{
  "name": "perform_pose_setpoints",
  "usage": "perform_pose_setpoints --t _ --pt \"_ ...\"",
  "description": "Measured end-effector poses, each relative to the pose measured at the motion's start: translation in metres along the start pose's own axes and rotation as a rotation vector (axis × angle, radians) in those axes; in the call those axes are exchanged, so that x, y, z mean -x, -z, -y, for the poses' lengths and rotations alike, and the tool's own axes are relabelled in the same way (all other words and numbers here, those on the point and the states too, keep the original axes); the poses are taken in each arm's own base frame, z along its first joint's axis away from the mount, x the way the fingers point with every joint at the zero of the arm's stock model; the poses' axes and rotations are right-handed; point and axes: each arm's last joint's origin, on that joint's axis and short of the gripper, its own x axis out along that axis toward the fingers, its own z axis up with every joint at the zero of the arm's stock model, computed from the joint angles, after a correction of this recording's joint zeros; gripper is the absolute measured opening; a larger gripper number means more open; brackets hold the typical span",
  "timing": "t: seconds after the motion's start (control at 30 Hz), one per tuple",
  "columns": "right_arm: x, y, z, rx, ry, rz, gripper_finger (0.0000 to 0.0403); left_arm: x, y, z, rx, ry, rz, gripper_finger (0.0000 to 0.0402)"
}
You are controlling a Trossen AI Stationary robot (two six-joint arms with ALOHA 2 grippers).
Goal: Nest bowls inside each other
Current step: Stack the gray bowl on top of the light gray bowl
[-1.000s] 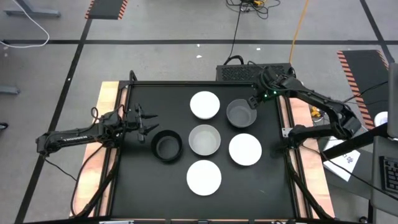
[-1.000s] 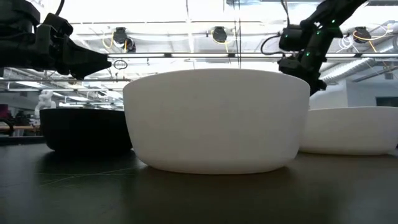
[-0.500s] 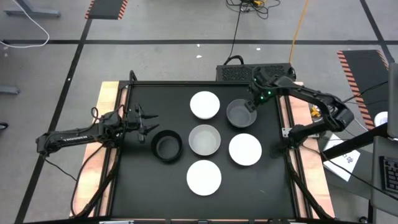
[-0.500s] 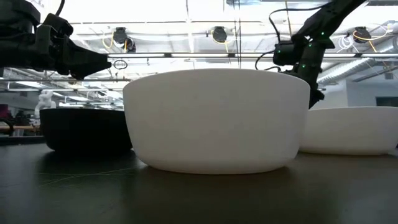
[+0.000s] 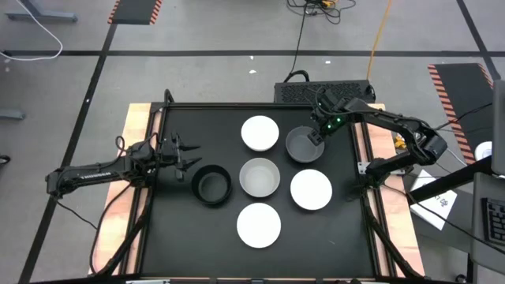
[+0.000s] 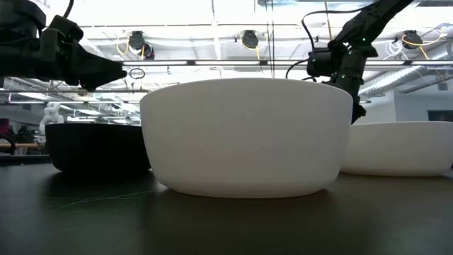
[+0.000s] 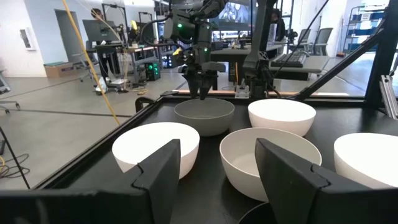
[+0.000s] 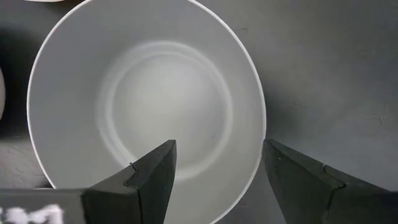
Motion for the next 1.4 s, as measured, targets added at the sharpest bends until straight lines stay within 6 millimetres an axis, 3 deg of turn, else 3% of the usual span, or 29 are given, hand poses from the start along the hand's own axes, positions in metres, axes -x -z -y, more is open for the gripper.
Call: perform_pose_setpoints --t 0.8,1.13,1.4 --pt "-0.001 0.001 0.004 -0.036 0.111 -0.01 0.0233 0.0 0.0 0.0 0.0 0.013 0.0 0.0212" --pt "-0.034 -0.002 0.005 -0.042 0.118 -0.136 0.0233 0.0 0.001 0.0 0.0 0.013 -0.006 0.0212" --pt "-0.038 -0.006 0.005 -0.038 0.115 -0.112 0.0233 0.0 0.001 0.0 0.0 0.015 -0.006 0.0212"
